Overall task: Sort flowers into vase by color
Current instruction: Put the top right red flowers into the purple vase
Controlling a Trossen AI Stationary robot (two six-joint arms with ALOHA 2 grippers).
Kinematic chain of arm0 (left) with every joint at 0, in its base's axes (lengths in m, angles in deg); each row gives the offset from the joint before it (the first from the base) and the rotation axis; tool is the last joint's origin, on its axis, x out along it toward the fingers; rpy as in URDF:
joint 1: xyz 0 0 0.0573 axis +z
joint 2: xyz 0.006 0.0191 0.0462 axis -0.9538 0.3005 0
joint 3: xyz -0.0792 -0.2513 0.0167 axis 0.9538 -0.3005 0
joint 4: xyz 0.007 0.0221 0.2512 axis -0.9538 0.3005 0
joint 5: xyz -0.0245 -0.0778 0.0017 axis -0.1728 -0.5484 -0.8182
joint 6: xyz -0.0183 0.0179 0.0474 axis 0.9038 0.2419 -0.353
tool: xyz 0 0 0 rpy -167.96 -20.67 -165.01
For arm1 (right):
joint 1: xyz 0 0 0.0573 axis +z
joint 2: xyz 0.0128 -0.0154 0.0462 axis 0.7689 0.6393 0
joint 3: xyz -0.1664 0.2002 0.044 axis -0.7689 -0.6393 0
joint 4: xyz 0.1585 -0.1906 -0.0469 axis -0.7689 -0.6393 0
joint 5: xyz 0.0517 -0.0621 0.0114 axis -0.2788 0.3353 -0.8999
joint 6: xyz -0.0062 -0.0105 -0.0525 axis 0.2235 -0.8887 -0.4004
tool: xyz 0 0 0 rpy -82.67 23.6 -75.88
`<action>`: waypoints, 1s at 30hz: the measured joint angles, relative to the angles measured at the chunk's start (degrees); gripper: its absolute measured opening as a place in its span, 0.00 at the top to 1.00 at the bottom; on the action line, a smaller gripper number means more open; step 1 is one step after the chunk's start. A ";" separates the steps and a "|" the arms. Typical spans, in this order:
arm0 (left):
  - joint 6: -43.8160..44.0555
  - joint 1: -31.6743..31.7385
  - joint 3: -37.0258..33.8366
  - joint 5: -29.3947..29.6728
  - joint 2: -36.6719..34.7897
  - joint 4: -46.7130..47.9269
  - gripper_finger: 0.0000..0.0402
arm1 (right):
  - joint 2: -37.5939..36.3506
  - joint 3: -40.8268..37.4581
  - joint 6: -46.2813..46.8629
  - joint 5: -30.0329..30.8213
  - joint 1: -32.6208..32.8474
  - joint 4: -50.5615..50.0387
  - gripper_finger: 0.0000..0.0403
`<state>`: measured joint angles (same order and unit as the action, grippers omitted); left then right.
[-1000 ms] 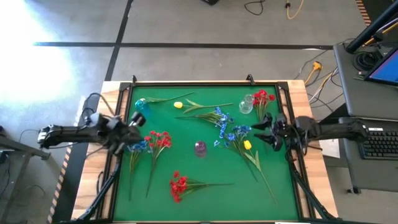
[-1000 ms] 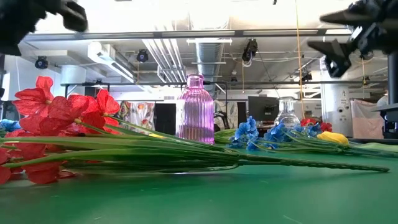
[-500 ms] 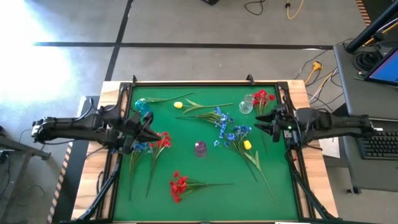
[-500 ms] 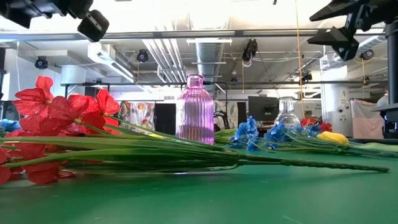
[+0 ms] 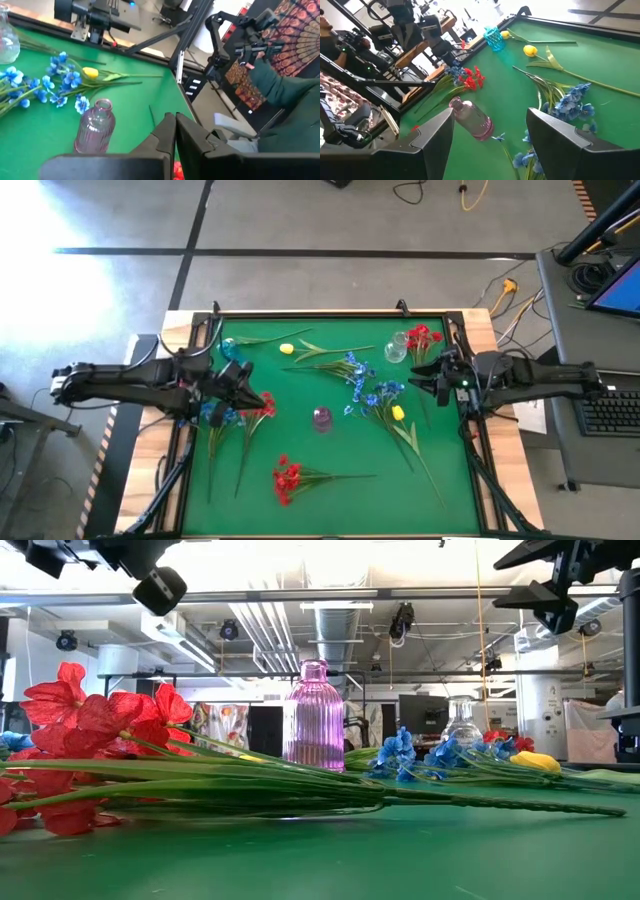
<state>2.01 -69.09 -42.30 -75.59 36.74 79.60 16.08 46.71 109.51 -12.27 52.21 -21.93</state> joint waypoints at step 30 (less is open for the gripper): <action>-4.07 0.06 8.55 0.89 10.21 -0.06 1.00 | 26.12 13.93 27.40 10.25 -6.17 -37.37 0.40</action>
<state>-2.06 -69.03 -33.75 -74.69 46.95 79.54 42.20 60.65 136.91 -2.02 46.04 -59.30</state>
